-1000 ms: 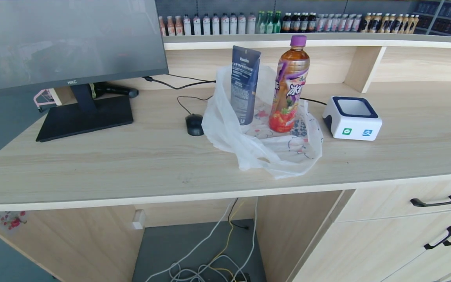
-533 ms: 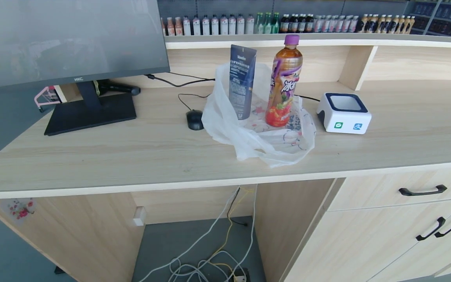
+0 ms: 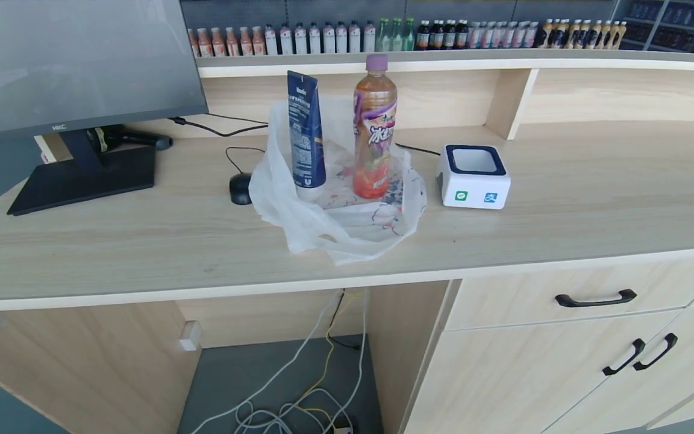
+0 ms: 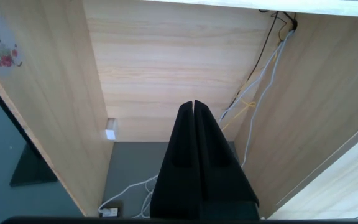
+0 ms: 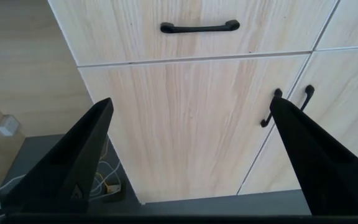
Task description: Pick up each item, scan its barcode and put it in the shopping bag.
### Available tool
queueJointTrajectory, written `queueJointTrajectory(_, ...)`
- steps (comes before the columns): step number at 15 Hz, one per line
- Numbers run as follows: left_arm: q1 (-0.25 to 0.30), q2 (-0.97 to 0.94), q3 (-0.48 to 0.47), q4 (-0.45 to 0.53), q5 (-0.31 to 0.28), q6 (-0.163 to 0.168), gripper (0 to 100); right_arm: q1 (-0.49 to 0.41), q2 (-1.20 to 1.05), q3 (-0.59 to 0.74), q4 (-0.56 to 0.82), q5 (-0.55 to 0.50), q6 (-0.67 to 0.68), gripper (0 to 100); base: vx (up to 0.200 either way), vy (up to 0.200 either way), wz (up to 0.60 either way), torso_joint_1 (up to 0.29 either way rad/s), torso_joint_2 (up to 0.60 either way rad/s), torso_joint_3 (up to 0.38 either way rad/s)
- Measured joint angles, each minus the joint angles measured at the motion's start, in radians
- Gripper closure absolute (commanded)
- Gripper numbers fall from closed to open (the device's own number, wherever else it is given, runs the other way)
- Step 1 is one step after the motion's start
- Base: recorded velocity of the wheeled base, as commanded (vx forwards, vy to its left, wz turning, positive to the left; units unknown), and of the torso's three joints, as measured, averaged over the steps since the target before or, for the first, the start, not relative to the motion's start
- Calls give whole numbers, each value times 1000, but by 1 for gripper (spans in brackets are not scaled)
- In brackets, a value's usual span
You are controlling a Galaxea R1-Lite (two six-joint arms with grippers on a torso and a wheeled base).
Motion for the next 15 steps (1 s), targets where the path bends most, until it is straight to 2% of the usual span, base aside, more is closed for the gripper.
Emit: queueJointTrajectory(15,0,0,0,0,0,1,100,0,0,0,0,0,17,0,0,-200,0,3,3,2)
